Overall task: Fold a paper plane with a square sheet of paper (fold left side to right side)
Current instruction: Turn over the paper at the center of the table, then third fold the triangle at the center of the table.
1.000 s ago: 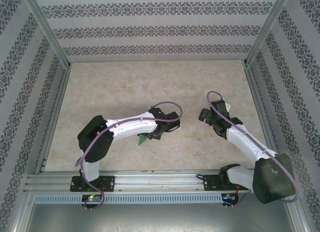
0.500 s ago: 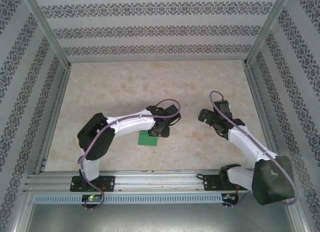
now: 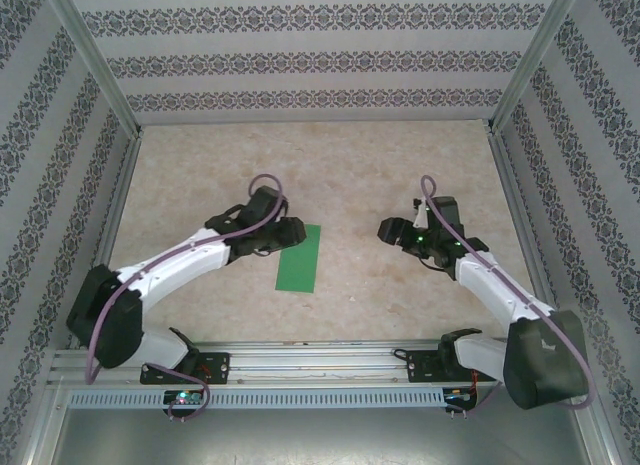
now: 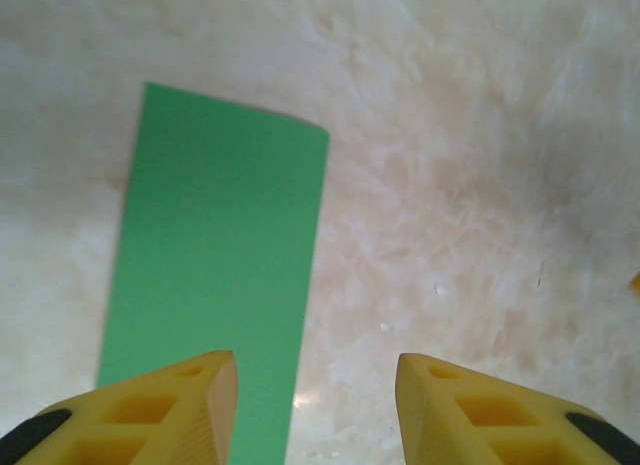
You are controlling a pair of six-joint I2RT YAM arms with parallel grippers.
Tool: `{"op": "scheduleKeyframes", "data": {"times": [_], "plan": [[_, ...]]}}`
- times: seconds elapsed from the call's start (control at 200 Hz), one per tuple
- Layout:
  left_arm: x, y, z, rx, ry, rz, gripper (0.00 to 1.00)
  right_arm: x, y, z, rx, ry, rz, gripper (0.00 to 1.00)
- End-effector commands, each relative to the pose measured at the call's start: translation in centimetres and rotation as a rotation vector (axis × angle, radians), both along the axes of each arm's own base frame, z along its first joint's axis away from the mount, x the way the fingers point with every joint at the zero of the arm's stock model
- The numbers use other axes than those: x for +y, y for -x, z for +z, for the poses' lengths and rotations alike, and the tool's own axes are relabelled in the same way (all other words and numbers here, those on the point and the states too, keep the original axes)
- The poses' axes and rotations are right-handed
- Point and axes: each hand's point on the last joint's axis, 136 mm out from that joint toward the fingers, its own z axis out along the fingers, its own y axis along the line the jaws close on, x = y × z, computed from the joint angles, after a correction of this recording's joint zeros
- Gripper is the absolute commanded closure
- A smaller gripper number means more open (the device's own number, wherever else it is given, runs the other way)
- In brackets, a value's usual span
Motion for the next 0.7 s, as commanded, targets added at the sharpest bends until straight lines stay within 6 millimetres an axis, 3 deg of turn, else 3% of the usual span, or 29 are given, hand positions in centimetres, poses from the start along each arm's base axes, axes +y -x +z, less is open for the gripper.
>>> {"op": "scheduleKeyframes", "data": {"times": [0.0,0.22,0.38,0.54,0.699], "plan": [[0.9,-1.2,1.3,-0.105,0.124,0.007,0.54,4.2,0.4,0.6,0.032,-0.105,0.115,0.36],[3.8,-1.4,1.1,-0.173,0.290,0.056,0.54,11.4,1.2,-1.0,0.113,-0.150,0.264,0.61],[4.8,-1.3,-0.5,-0.142,0.297,0.066,0.56,15.2,2.0,-3.0,0.197,-0.169,0.338,0.83],[4.9,-1.3,-1.7,-0.116,0.295,0.057,0.57,16.8,2.0,-4.6,0.239,-0.164,0.337,0.99],[4.7,-1.3,-2.5,-0.088,0.275,0.034,0.58,17.6,2.1,-5.8,0.277,-0.158,0.349,1.00]]}}
